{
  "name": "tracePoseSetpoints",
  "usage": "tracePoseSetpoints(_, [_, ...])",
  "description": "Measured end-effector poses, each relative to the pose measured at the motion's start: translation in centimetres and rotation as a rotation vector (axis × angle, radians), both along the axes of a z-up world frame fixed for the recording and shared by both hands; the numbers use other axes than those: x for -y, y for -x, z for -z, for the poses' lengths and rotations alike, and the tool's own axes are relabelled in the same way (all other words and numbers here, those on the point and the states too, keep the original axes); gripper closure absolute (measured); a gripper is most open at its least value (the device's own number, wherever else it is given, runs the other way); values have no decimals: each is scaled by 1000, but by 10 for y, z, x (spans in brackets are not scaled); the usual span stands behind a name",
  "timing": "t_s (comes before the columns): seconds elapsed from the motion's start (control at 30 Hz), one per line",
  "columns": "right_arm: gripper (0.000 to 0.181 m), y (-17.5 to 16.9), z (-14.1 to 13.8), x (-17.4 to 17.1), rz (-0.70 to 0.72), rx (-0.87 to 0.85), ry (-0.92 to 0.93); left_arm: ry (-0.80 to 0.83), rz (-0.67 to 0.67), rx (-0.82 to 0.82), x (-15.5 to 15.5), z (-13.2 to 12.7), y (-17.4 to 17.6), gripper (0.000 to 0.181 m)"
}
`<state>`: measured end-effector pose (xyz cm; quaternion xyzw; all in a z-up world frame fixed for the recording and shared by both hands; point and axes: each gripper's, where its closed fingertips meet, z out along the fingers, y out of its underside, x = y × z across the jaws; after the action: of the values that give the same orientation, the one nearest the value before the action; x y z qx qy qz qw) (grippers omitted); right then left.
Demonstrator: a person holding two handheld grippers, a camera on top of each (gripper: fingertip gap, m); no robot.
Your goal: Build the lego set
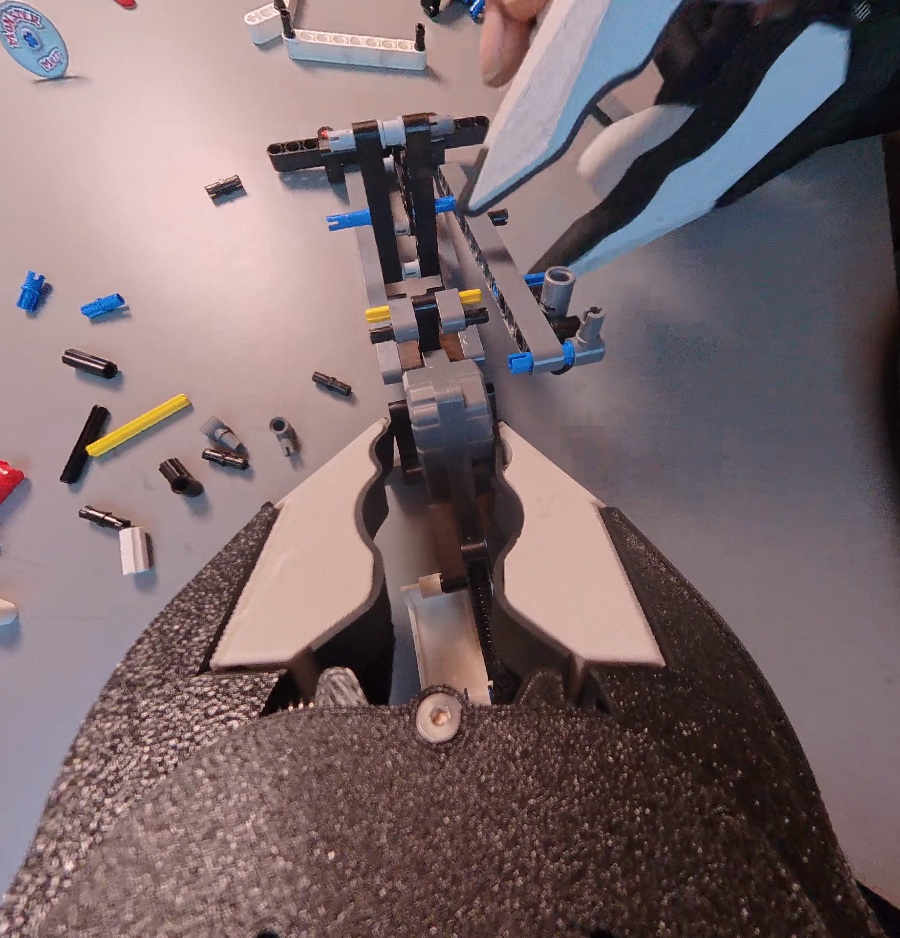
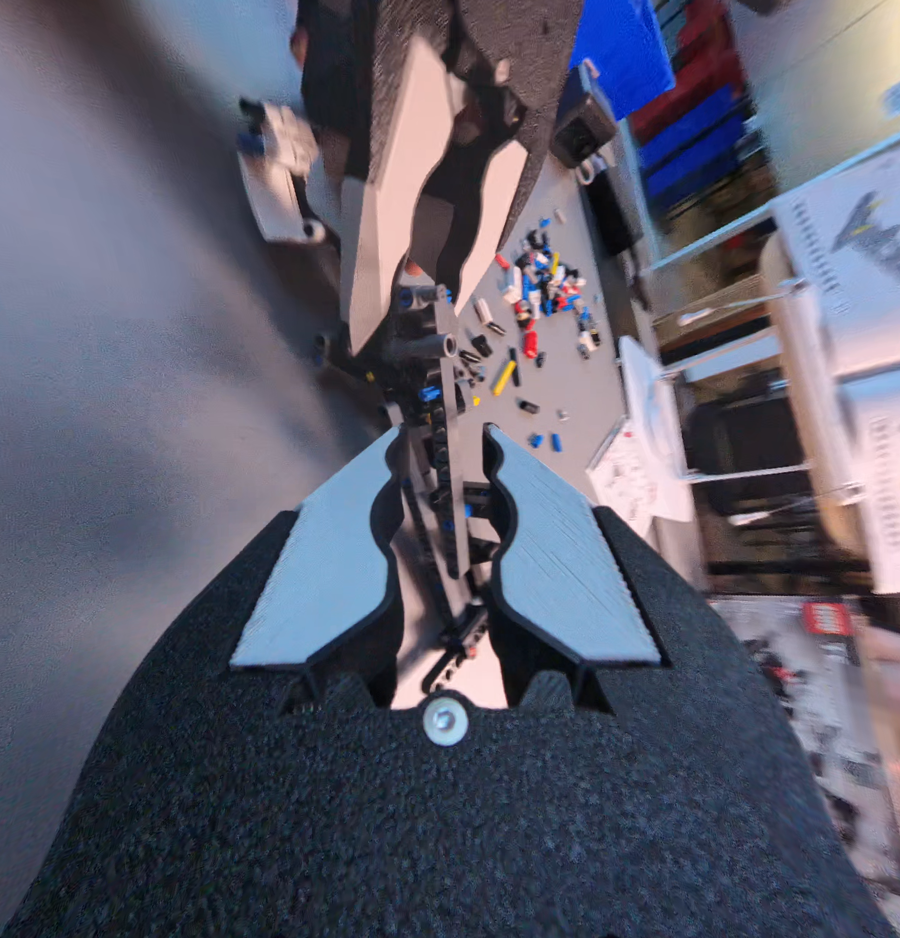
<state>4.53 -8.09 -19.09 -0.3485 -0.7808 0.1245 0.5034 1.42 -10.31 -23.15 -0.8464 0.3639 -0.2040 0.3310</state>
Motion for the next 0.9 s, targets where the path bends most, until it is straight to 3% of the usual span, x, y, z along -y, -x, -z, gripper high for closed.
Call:
tracePoseSetpoints(0.07, [170, 6, 8, -3, -26, -23, -187, 11, 34, 9, 0, 0, 1, 143])
tracePoseSetpoints(0.27, [171, 12, 16, -2, -67, -22, -345, -18, 93, -18, -3, 1, 7, 143])
tracePoseSetpoints(0.9, [171, 13, 18, -1, -59, -50, -224, -79, 119, -60, -2, 2, 9, 144])
